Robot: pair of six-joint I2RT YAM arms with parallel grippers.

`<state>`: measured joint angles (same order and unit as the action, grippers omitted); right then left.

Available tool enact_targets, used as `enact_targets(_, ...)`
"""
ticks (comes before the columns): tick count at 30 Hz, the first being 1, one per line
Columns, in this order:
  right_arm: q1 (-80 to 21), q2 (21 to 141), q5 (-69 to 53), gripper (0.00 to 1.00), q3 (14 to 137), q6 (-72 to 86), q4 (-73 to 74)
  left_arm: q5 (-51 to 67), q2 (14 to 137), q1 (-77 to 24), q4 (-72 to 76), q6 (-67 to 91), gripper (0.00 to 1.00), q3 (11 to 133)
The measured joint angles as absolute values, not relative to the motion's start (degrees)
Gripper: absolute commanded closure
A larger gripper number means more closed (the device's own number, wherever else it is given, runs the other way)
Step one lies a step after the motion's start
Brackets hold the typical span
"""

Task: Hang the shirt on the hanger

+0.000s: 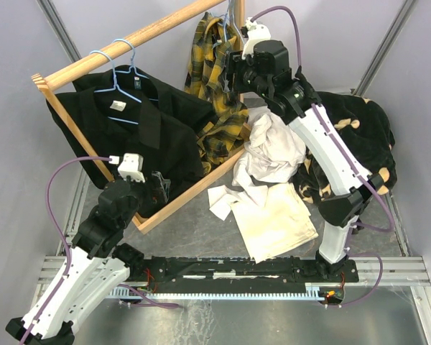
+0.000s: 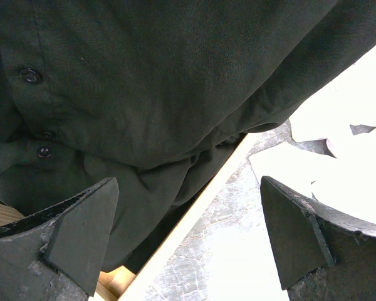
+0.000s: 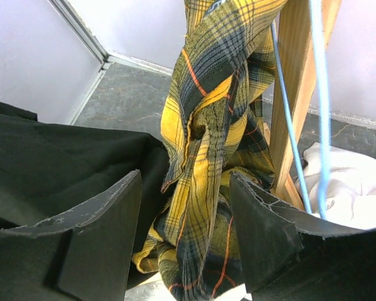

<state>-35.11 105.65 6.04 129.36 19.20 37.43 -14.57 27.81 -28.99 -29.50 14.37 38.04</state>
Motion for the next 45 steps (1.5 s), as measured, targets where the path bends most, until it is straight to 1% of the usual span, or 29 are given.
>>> enact_targets(4,-35.1,108.3,6.0,0.48,130.8,17.1,37.4,-14.6,27.6,-29.0,-29.5,14.4,0.0,38.0)
enact_targets(7,-35.1,110.1,6.2,0.53,131.6,14.6,37.4,-14.6,27.1,-29.0,-29.5,14.4,0.0,38.0)
enact_targets(14,-35.1,111.8,6.0,0.84,132.8,8.5,38.4,-14.3,23.7,-29.0,-29.5,14.3,0.01,38.1)
enact_targets(15,-35.1,111.8,5.7,0.87,132.8,7.6,38.5,-13.8,23.4,-29.0,-29.5,14.3,0.01,38.1)
enact_targets(21,-34.5,110.0,-0.7,0.96,128.2,-0.3,37.4,-12.8,23.0,-29.0,-31.2,14.4,0.01,42.4)
enact_targets(23,-34.5,108.9,-3.5,0.98,126.0,-3.3,36.1,-12.8,23.0,-29.0,-31.3,14.4,0.01,43.7)
enact_targets(27,-34.4,106.2,-9.2,0.97,123.0,-9.2,34.5,-11.8,22.9,-29.0,-31.7,14.4,0.01,44.5)
enact_targets(36,-34.6,105.7,-23.4,0.95,124.3,-17.5,35.9,-9.9,21.8,-29.0,-32.9,14.4,0.0,44.4)
enact_targets(42,-36.2,105.8,-26.2,0.87,124.3,-17.9,36.1,-10.0,21.4,-29.0,-33.4,15.4,0.01,44.4)
enact_targets(45,-37.2,105.8,-25.0,0.87,124.3,-16.6,35.6,-11.3,21.6,-29.0,-35.1,16.5,0.01,45.0)
